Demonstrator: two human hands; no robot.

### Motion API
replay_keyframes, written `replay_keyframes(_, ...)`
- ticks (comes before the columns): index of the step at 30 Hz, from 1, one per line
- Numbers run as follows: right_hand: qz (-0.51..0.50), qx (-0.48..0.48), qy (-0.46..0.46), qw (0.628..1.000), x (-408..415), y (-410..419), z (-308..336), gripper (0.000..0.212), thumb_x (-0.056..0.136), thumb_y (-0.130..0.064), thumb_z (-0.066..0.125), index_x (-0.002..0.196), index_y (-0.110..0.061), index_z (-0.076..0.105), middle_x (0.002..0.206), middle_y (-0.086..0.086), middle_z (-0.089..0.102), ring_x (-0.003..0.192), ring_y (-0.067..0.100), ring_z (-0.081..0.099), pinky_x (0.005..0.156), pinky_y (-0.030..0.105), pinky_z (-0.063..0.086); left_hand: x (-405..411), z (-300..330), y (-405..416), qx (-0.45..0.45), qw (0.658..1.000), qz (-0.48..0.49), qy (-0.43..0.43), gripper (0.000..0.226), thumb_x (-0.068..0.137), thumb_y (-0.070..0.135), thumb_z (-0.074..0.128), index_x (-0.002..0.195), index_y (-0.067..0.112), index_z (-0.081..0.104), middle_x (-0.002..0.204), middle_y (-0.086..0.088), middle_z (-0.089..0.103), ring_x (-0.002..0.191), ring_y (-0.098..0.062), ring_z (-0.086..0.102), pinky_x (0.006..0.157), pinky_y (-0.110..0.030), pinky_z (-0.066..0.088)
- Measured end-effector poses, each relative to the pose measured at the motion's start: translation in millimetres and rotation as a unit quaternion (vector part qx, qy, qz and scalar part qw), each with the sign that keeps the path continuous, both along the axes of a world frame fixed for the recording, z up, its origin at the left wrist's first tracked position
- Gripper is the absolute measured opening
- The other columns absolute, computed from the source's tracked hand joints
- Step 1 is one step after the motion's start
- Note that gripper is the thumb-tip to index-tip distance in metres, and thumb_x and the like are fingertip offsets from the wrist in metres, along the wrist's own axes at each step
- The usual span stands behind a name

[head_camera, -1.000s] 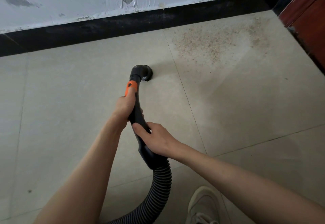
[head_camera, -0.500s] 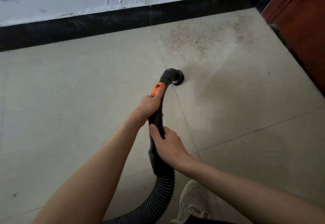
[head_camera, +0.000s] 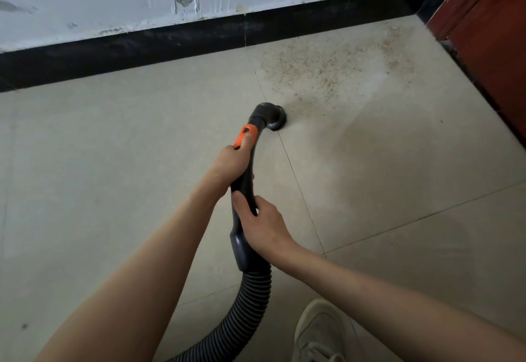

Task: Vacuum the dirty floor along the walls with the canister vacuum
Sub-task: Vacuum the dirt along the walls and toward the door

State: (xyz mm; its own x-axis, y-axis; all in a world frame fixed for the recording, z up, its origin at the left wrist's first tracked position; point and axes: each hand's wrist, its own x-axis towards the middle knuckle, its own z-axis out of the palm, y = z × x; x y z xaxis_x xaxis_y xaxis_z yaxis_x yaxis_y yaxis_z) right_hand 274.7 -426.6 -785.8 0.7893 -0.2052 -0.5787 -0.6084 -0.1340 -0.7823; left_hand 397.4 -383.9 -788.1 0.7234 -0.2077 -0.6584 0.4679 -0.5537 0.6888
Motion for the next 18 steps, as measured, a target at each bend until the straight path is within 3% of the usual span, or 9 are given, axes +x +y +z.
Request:
replay_keyframes(3,-0.022,0.000,-0.010,1.000,0,-6,-6,0.033,0.099,-0.049,0.040,0.102,-0.018,0.051,0.088,-0.005,0.057,0.083,0.010,0.058,0.084,0.031,0.051,4,-4,-13,-0.001,0.999,-0.035,0.014,0.054,0.095,0.056,0.034,0.106,0.005,0.048,0.077,-0.013,0.061,0.061,-0.025,0.061,0.064,-0.031,0.053)
replay_keyframes(6,-0.034,0.010,-0.018,0.999,9,-9,-13,0.032,0.099,-0.049,0.040,0.101,-0.019,0.052,0.086,-0.006,0.057,0.078,0.007,0.057,0.078,0.026,0.050,15,-7,-19,0.001,0.999,-0.040,0.014,0.055,0.095,0.056,0.035,0.107,0.005,0.047,0.077,-0.013,0.061,0.060,-0.025,0.061,0.061,-0.030,0.052)
replay_keyframes(10,-0.035,0.024,-0.023,0.999,36,-14,-21,0.035,0.098,-0.049,0.043,0.096,-0.016,0.054,0.085,-0.002,0.058,0.076,0.011,0.058,0.074,0.027,0.050,40,-11,-24,0.011,1.000,-0.023,-0.007,0.055,0.095,0.056,0.035,0.107,0.004,0.048,0.076,-0.013,0.061,0.061,-0.025,0.061,0.065,-0.031,0.053)
replay_keyframes(14,-0.035,0.037,-0.017,0.999,70,-23,-29,0.034,0.096,-0.050,0.046,0.089,-0.018,0.053,0.084,0.000,0.058,0.077,0.015,0.059,0.072,0.029,0.050,74,-18,-30,0.036,0.999,-0.015,-0.031,0.062,0.094,0.058,0.034,0.112,0.001,0.050,0.090,-0.017,0.064,0.074,-0.030,0.064,0.076,-0.037,0.055)
replay_keyframes(18,-0.039,0.040,-0.028,0.998,106,-31,-38,0.034,0.095,-0.052,0.046,0.088,-0.019,0.052,0.084,-0.001,0.059,0.077,0.015,0.061,0.070,0.027,0.049,110,-23,-41,0.062,0.997,-0.018,-0.049,0.064,0.094,0.061,0.031,0.114,0.002,0.049,0.098,-0.018,0.064,0.076,-0.029,0.064,0.074,-0.036,0.055)
